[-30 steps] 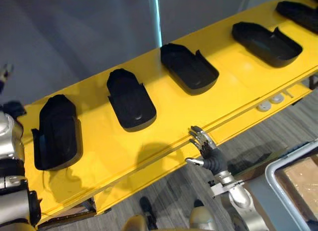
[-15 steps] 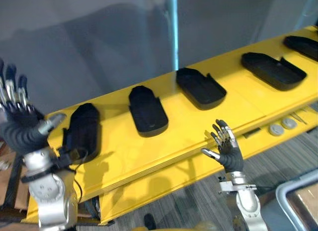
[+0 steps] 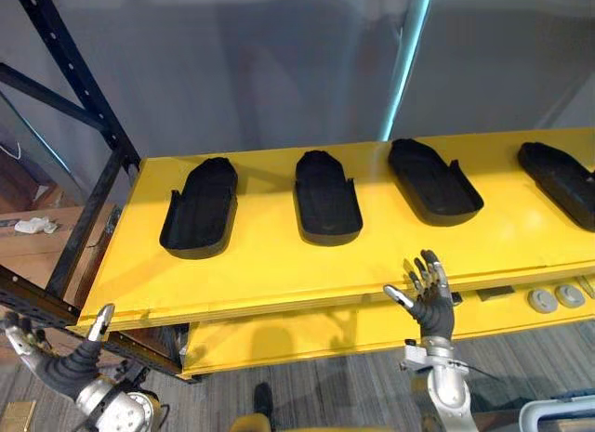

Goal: Walk over and take plastic housings, then place them on the shelf

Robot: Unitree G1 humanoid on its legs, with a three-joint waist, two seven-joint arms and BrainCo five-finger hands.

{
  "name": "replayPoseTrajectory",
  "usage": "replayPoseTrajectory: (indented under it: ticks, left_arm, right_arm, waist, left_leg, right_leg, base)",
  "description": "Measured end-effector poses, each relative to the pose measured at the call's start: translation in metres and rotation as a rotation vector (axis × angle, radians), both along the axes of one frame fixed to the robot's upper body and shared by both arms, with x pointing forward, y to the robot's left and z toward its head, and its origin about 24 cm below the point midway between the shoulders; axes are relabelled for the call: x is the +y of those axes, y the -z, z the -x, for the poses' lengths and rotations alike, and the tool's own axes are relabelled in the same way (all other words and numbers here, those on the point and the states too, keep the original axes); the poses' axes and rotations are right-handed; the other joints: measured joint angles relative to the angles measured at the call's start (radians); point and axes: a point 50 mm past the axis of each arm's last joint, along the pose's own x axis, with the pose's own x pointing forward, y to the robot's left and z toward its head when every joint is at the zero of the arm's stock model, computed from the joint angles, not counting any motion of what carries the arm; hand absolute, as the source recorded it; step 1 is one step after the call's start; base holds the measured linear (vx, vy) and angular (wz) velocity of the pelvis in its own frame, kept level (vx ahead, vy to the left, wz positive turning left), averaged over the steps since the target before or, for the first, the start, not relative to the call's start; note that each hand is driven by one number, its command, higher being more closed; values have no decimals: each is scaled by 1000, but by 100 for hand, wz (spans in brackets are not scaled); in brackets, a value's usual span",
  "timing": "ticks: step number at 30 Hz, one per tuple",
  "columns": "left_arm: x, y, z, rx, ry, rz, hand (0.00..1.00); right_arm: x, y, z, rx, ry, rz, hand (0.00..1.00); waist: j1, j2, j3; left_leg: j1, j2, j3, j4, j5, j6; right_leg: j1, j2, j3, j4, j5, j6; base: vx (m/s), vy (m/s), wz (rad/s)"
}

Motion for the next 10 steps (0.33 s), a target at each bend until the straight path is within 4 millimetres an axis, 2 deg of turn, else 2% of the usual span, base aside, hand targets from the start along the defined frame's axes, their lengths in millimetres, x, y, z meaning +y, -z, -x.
replayPoseTrajectory:
  ticks: [5,10]
  left_arm:
    - [-6,63,24,249,-68,206,0]
    - [-29,106,44,500,27,333,0]
  right_arm:
    - [0,9,5,45,27,9,0]
    - [-3,14,6,75,96,22,0]
  waist:
    - [0,2,6]
    - [2,-8,13]
  left_leg:
    - [-8,6,2,0,-3,3]
    - [-5,14,11,0,-8,2]
  right_leg:
    - [-11,6,5,0,-2,-4]
    - [-11,6,15,-3,-5,-8]
  base:
    - [0,0,0]
    - [6,-4,-3]
